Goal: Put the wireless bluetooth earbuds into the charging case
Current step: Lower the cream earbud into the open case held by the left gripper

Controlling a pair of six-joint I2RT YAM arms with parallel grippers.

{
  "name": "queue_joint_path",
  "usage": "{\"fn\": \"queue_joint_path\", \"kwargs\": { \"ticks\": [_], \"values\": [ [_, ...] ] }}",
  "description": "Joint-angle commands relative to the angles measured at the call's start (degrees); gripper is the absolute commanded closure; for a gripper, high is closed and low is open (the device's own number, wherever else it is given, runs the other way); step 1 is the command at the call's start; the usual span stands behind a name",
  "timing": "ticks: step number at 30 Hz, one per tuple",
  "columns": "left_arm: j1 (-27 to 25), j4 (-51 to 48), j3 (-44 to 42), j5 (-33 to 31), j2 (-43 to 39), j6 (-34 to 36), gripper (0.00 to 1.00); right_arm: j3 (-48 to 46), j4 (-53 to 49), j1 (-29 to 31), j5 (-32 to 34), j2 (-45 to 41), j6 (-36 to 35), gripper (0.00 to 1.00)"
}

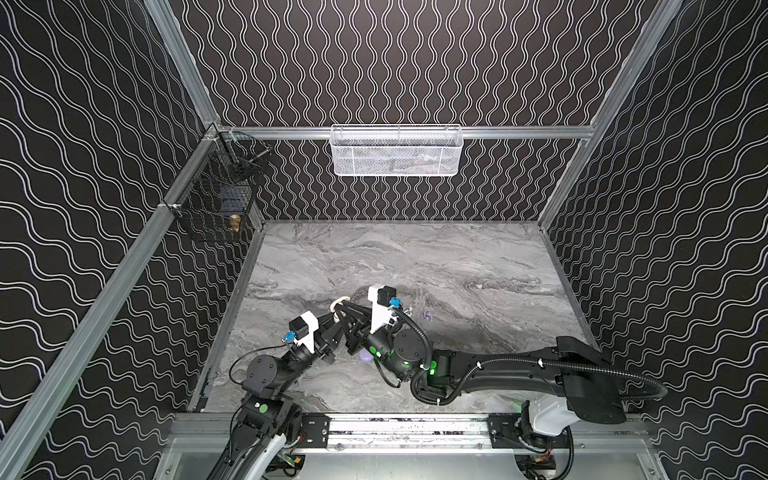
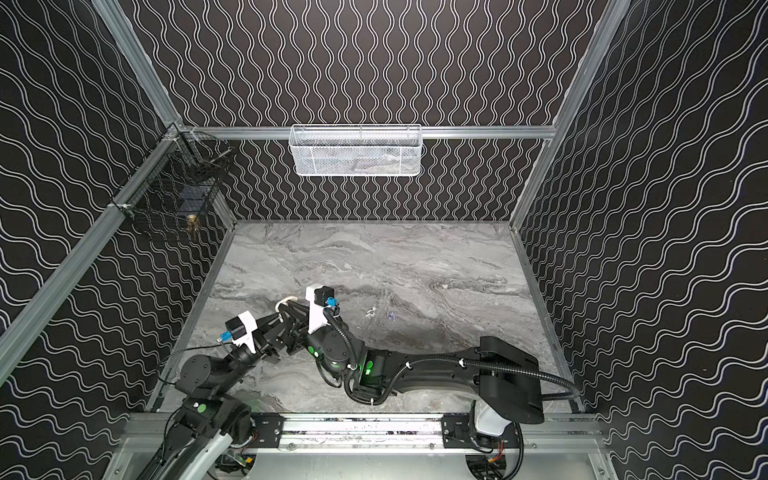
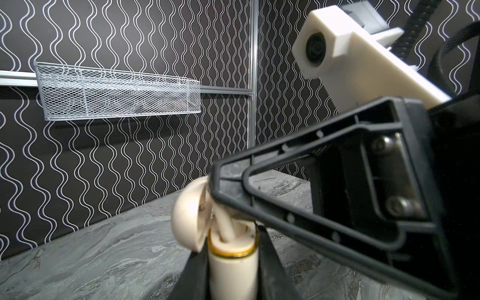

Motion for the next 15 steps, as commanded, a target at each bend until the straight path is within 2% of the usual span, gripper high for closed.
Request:
{"fn": "queue_joint_path", "kwargs": {
  "ticks": [1,15],
  "values": [
    [-0.04,3.41,0.27,-1.54,-0.49,-0.1,1.0,-1.91,0.63,0.84,0.3,0.27,0.74,0.93],
    [-0.04,2.99,0.27,-1.53,-1.41,-0.36,1.0,-4.91,2.77,2.56,4.48,0.46,-0.25,0.94]
  ]
}}
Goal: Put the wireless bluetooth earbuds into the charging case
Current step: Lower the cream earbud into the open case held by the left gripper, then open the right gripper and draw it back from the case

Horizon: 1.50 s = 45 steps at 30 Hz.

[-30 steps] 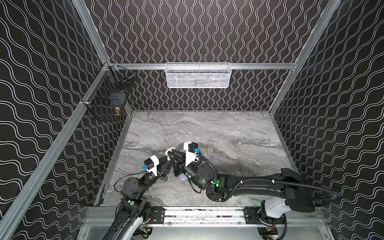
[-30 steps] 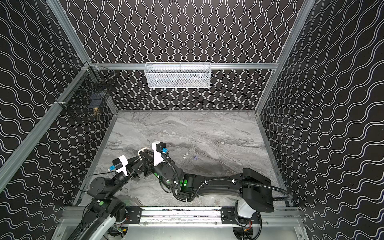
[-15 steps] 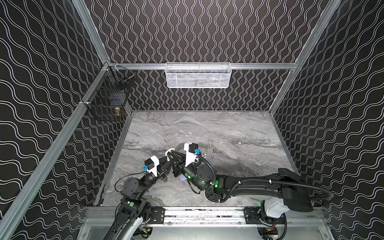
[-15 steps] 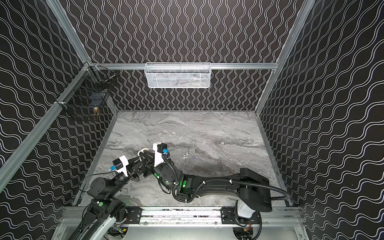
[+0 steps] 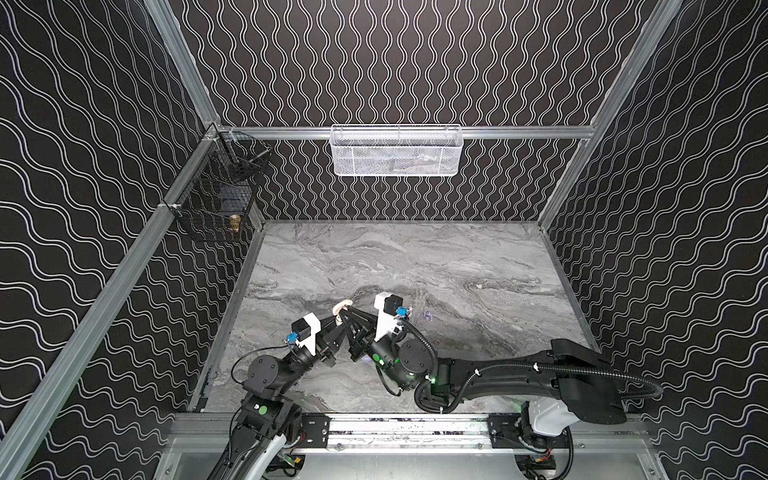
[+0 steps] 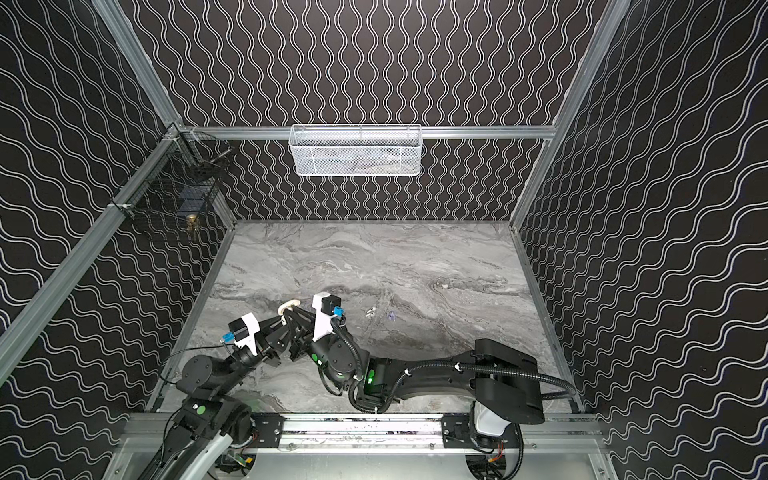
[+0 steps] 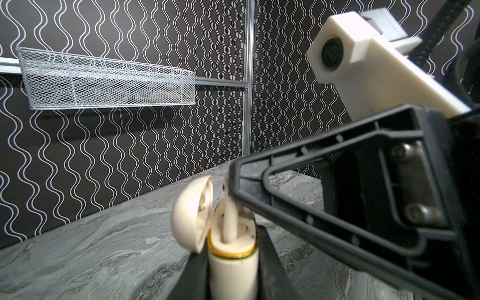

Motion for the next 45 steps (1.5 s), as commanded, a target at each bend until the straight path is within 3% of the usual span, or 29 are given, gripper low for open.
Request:
{"fn": "queue_joint_path", "kwargs": {
  "ticks": [1,11,21,29,31,39,45],
  "values": [
    [0.15,6.0,0.34,-2.22,-0.17,-0.4,1.0,-0.31,-4.16,0.7,0.36,0.26,-0.49,0.94],
    [0.15,6.53,0.06,-0.87,-0.9,-0.1,1.0,0.59,-6.93,1.09,1.77,1.05,-0.83,0.94],
    [0.15,7.91,-0.38,1.54,-0.81,0.04,1.0,2.46,-10.41,1.21,1.77,1.77,-1.97,0.81],
    [0.2,7.52,-0.47,1.72,-1.96,-0.13,1.0,0.37,-9.78,1.86,4.19,-1.09,-3.19,0.45],
    [0.15,7.83,-0.42,2.16,-1.64,-0.09,1.0,-0.29,-9.65,2.09,4.4,-2.44,-3.81,0.41],
    [0.15,10.92,-0.64,5.72,0.23,-0.41,1.0,-2.64,-13.85,3.41,7.05,-12.27,-7.59,0.52],
    [0.15,12.31,-0.56,6.72,2.14,-0.41,1.0,-4.58,-14.01,3.54,1.71,-17.31,-9.71,0.58]
  ]
}}
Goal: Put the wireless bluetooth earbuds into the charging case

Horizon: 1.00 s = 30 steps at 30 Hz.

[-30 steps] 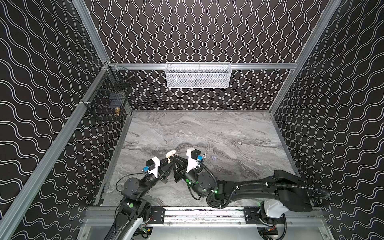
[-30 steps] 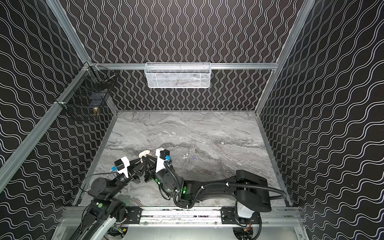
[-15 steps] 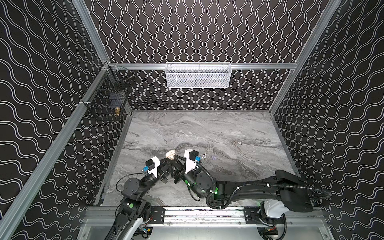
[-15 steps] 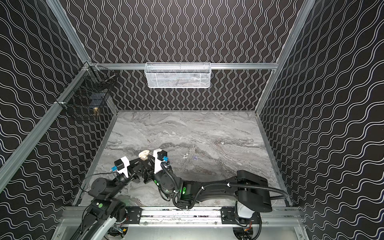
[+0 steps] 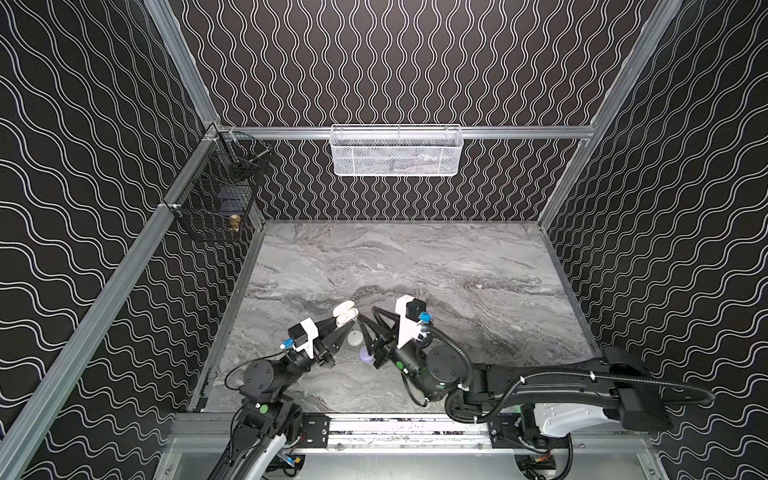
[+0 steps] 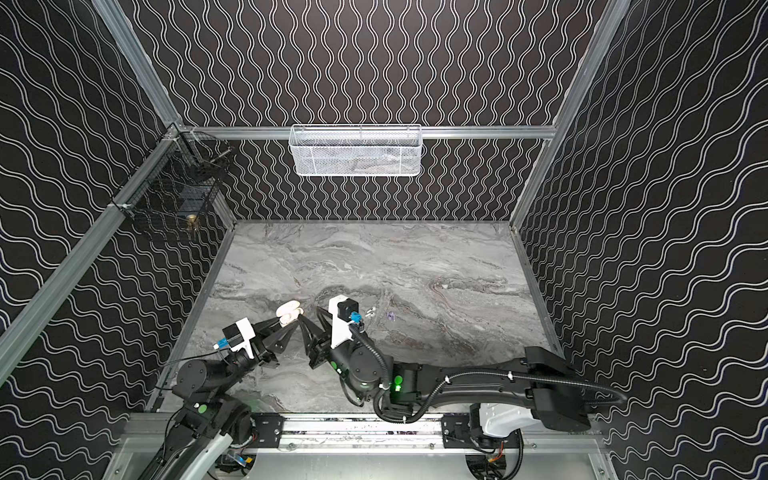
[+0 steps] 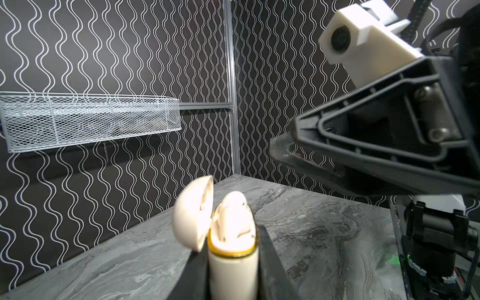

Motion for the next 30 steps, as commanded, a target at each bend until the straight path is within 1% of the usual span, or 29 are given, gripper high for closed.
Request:
{"fn": "queue_joint_path", "kwargs": {
  "ticks": [1,5,8,9,10,11,12,14,16,19,22,24,28,30],
  "values": [
    [-0.04,3.76,0.08,1.44,0.67,-0.43,1.0,-0.07,-1.55,-0.04,-2.59,-1.17,-1.73,0.59],
    [-0.04,4.7,0.12,2.64,0.92,-0.6,1.0,2.96,-5.25,-0.02,-2.7,-0.22,-2.62,0.67],
    [-0.03,6.3,-0.14,4.46,1.47,-0.77,1.0,6.74,-10.45,-0.67,-0.01,0.84,-4.48,0.67],
    [-0.04,6.98,-0.21,5.3,1.79,-0.85,1.0,7.46,-13.4,-1.26,1.05,0.85,-4.79,0.67],
    [-0.04,8.02,-0.24,6.48,2.33,-1.08,1.0,10.22,-16.83,-2.49,1.35,0.64,-4.46,0.66],
    [-0.04,9.43,-0.42,8.0,2.95,-1.45,1.0,11.6,-20.67,-4.38,-0.11,0.19,-3.97,0.64],
    [-0.02,10.96,-0.56,9.36,3.74,-1.93,1.0,12.82,-24.03,-6.5,-2.44,-0.12,-3.08,0.64],
    [-0.04,14.48,-0.42,12.47,6.06,-3.12,1.0,14.66,-30.65,-12.36,-8.9,-0.93,-0.27,0.64],
    [-0.04,16.82,-0.15,14.75,8.36,-3.89,1.0,14.49,-33.66,-17.37,-15.67,-2.03,0.62,0.64],
    [-0.13,21.16,-0.47,16.58,11.12,-5.24,1.0,11.97,-33.9,-22.04,-21.87,-3.55,0.22,0.62],
    [-0.22,21.59,-0.15,17.53,12.24,-5.3,1.0,8.5,-31.28,-24.2,-26.89,-4.52,-0.81,0.59],
    [-0.46,22.6,-0.14,17.98,13.07,-5.69,1.0,5.59,-28.62,-24.85,-31.59,-4.59,-1.7,0.57],
    [-0.89,22.42,0.38,17.9,14.52,-5.49,1.0,4.84,-25.15,-24.99,-41.49,-3.02,-3.96,0.58],
    [-1.16,22.31,0.47,17.84,14.73,-5.28,1.0,4.63,-23.0,-25.0,-44.4,-2.44,-4.42,0.58]
  ]
}}
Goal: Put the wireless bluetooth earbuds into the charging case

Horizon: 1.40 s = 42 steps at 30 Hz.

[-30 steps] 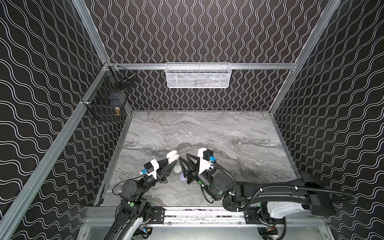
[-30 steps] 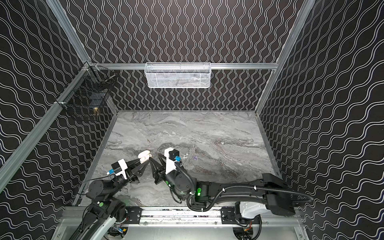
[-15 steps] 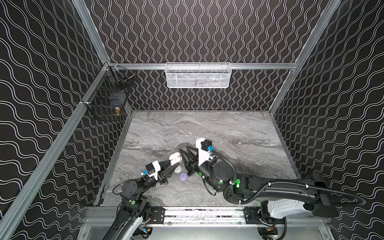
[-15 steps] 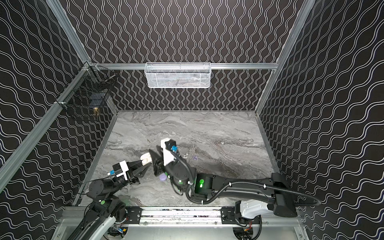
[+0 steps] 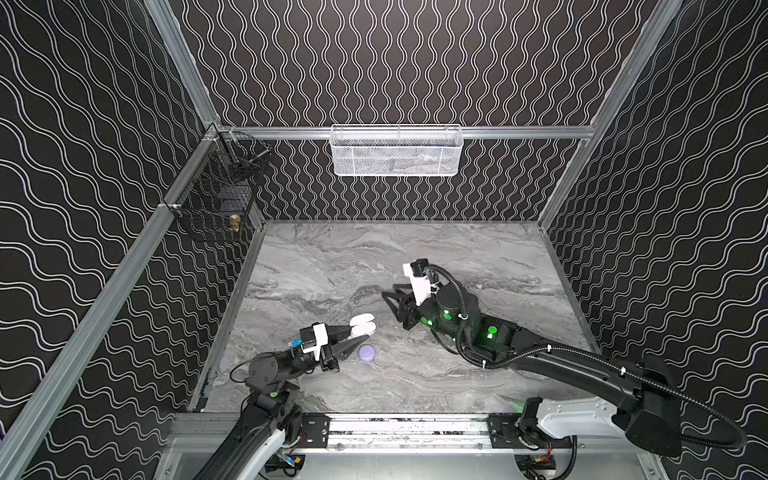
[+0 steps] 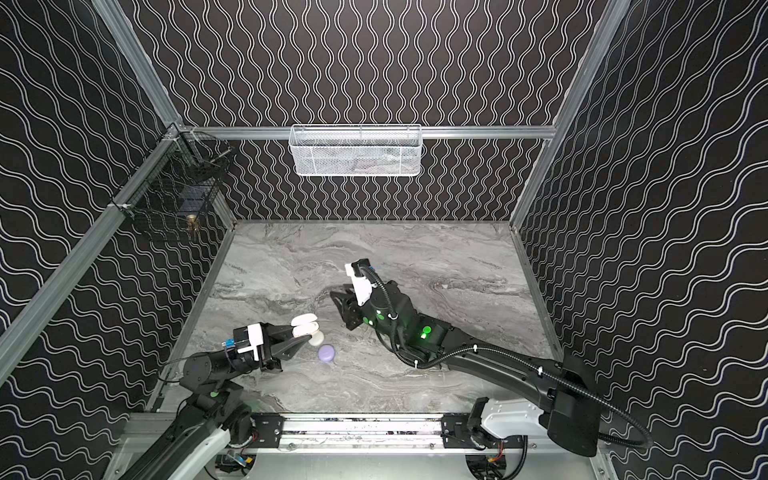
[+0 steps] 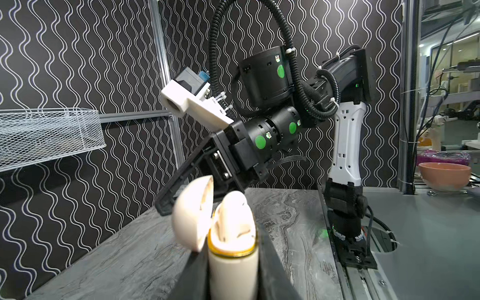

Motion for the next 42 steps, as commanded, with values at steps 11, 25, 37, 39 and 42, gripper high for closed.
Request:
{"fn": "queue_joint_path", "kwargs": {
  "ticks": [11,25,37,39,42],
  "values": [
    [-0.83,0.7,0.82,0.39,-0.05,0.19,1.0,-2.02,17.05,0.06,-24.56,0.51,-2.86,0.59],
    [-0.83,-11.61,4.5,-10.23,2.42,2.56,1.0,-1.33,13.01,0.11,-10.44,-7.2,-0.16,0.57],
    [-0.83,-21.36,8.98,-33.57,22.54,-3.6,1.0,7.38,12.46,-0.06,0.93,-5.47,2.48,0.39],
    [-0.68,-19.65,8.84,-35.28,26.15,-3.7,1.0,8.52,12.68,-0.2,0.87,-3.94,1.31,0.39],
    [-0.75,-16.11,8.07,-36.95,30.2,-3.71,1.0,9.36,13.96,-1.29,-0.91,-1.49,0.99,0.39]
  ]
}}
